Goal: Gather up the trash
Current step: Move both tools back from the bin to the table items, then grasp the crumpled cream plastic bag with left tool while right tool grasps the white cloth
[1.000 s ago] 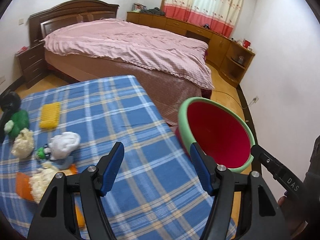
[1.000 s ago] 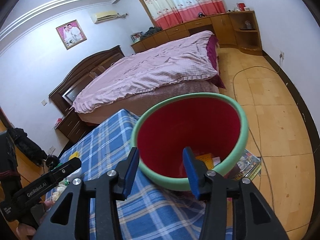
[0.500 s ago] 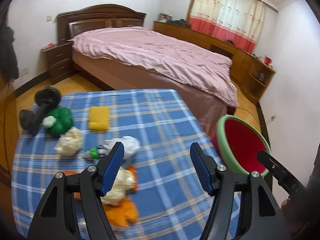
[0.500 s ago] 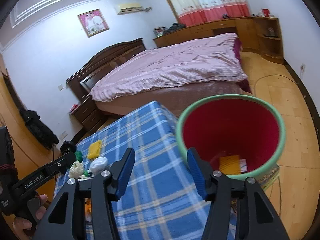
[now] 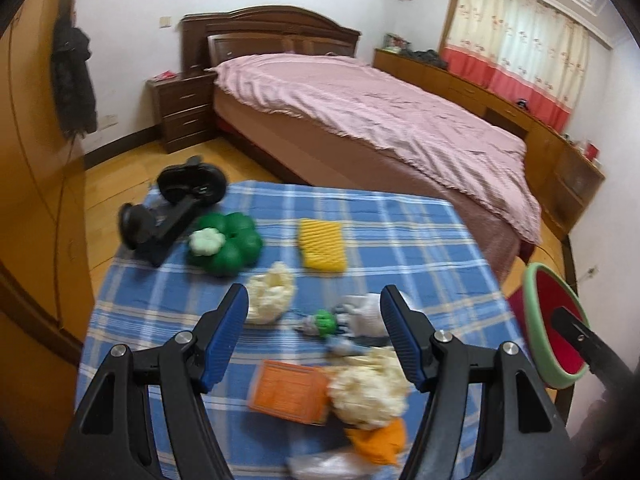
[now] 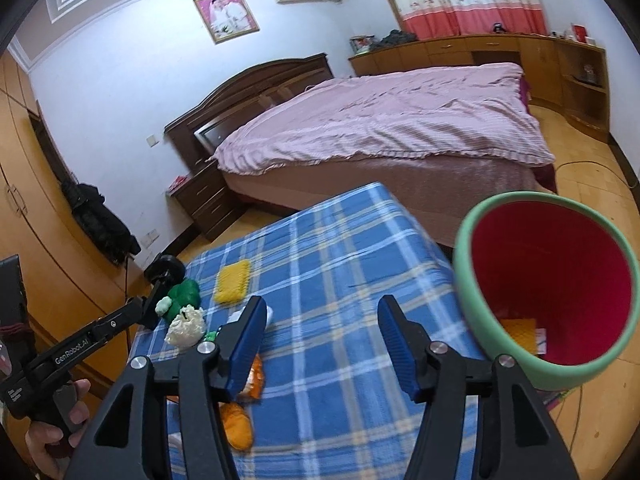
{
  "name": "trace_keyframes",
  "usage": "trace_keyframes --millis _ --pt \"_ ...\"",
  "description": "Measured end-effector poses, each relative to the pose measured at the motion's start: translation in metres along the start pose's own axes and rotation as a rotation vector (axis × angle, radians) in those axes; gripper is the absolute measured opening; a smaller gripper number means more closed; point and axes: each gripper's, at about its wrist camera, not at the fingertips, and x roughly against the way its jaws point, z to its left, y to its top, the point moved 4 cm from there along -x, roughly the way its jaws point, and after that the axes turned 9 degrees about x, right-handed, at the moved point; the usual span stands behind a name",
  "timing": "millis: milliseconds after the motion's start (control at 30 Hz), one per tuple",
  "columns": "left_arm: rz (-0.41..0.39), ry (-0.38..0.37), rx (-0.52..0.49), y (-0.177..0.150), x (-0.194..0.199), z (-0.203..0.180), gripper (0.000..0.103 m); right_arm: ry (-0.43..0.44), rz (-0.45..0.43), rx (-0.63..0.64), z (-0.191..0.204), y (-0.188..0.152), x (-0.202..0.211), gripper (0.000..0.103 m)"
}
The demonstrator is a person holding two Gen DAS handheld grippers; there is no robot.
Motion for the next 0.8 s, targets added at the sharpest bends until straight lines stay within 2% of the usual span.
trace_keyframes --millis 133,333,600,800 --pt "0.021 0.043 0.020 0.004 -0.016 0.022 0.068 0.018 0.027 0.018 0.014 0.002 -0.019 0.062" --pt "0.069 0.070 0.054 0.000 -0.043 0.042 0.068 0.035 0.072 0.038 0.029 0.001 -0.046 0.062" --pt "0.143 0.059 0.079 -0.008 -0.082 0.049 0.068 0.035 0.119 0.051 0.039 0.000 -0.075 0.063" --pt "0.171 0.051 0.092 -0.010 -0.100 0.049 0.068 0.036 0.141 0.057 0.042 -0.002 -0.088 0.063"
